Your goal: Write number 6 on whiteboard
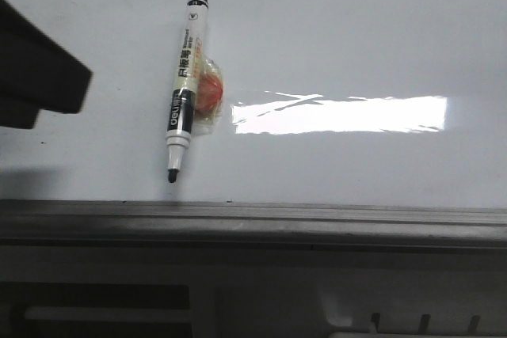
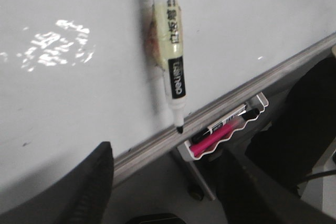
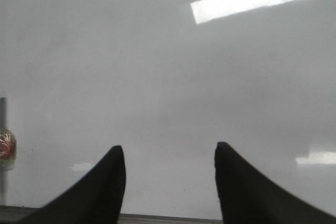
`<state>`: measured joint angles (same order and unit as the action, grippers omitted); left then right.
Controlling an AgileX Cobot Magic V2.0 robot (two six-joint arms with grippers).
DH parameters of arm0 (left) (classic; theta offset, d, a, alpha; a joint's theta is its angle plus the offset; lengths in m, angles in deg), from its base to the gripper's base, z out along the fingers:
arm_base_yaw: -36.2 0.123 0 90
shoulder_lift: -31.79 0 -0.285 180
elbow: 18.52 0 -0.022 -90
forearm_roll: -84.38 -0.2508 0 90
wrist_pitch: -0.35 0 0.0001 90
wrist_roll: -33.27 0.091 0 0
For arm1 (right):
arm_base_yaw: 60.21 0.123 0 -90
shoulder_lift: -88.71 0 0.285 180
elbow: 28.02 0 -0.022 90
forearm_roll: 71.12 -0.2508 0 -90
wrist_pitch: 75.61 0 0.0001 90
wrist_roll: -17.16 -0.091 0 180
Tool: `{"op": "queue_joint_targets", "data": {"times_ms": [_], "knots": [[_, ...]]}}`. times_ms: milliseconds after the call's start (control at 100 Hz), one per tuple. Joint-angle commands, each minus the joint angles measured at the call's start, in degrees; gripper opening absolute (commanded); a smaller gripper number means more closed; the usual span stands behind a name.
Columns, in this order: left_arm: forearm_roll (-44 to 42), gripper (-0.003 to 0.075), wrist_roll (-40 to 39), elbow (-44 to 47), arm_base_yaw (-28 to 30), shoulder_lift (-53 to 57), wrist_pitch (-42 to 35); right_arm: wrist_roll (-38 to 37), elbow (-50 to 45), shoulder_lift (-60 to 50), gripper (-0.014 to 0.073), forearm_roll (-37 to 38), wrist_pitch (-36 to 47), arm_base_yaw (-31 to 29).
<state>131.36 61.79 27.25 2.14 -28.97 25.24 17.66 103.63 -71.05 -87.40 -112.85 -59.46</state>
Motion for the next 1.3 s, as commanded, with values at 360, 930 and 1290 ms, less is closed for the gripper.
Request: {"op": "queue_joint_targets", "data": {"times_ms": [360, 930, 1290], "knots": [[12.4, 0.0398, 0.3, -2.5, -10.5, -12.2, -22.3, 0.6, 1.9, 1.2, 0.0345, -0.1, 3.0, 0.3], [7.6, -0.0019, 9.2, -6.7, -10.9, -15.2, -10.6, 14.8, 3.7, 1.2, 0.0344, -3.3, 3.4, 5.3], [-16.5, -0.0019, 28.9, -16.8, -14.0, -14.3, 11.9, 41.7, 6.0, 16.8, 0.0344, -18.7, -5.6, 21.2]]}}
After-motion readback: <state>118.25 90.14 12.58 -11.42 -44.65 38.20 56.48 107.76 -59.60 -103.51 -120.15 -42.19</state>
